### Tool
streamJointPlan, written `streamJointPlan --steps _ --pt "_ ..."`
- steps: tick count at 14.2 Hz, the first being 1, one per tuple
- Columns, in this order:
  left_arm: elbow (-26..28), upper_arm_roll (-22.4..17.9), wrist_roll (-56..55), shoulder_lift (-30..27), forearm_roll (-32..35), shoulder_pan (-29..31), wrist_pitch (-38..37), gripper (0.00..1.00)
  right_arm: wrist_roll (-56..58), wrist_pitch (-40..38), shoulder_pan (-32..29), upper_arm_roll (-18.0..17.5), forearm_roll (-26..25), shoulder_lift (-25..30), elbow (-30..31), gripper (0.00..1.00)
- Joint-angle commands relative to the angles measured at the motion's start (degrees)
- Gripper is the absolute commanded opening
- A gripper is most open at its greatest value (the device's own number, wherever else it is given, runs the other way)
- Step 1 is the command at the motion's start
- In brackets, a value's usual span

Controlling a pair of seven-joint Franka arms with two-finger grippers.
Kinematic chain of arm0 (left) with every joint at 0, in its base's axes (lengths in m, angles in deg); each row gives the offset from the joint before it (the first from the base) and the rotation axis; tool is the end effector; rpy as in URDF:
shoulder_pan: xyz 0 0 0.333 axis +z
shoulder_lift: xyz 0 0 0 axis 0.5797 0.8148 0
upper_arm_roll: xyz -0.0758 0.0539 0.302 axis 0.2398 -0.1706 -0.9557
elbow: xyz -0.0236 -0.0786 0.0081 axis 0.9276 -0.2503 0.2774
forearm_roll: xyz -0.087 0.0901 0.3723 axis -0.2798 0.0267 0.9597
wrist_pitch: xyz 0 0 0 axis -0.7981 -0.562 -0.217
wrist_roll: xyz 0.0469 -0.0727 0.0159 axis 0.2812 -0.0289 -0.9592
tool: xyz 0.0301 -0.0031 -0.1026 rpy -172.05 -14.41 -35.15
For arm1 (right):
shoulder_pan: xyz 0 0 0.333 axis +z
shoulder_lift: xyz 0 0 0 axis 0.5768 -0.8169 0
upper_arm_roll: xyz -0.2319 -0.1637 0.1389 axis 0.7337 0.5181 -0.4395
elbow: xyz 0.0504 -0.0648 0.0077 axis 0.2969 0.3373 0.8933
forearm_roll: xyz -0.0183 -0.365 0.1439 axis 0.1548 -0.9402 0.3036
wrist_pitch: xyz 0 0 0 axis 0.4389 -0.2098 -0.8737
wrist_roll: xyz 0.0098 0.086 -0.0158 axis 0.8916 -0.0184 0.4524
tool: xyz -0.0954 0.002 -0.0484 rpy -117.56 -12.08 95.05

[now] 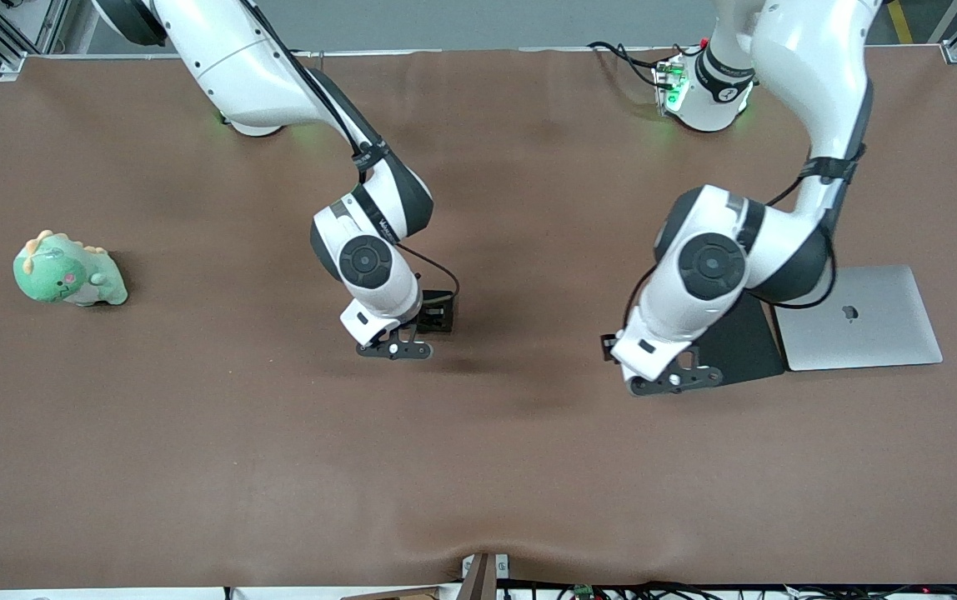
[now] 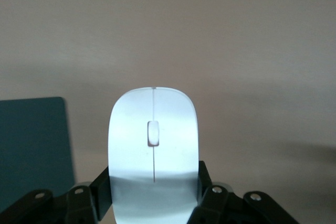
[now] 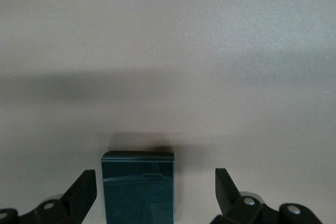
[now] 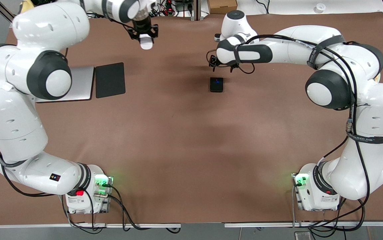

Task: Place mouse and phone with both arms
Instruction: 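Carry the mouse with the left gripper over the black mouse pad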

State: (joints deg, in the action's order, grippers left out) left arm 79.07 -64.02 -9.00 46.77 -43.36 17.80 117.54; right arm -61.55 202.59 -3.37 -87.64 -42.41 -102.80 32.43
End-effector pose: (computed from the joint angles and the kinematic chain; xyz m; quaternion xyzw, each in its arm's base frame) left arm 0.6419 -0.2689 0.3594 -0.9989 -0.0451 -0.0110 0.0096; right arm 0.5670 0.3980 0.2305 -0.9992 0.0230 0.0257 0.0179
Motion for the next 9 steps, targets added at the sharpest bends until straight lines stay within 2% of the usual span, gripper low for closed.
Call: streamJointPlan --steps 1,5,9 --pt "1.6 0.5 3.2 -2.4 0.9 2.9 -1.9 0.31 -2.0 -0.8 1.6 0.2 -2.2 -3.1 -3.8 1.0" --pt "1.8 0.5 10.0 -2.3 0.9 8.2 -2.0 0.31 -2.0 -0.8 3.0 0.2 -2.2 -6.0 -6.8 1.0" --pt "2.7 0.6 11.2 -1.6 0.9 10.2 -1.9 0.31 -2.0 -0.9 3.3 0.3 -2.5 -6.5 -6.6 1.0"
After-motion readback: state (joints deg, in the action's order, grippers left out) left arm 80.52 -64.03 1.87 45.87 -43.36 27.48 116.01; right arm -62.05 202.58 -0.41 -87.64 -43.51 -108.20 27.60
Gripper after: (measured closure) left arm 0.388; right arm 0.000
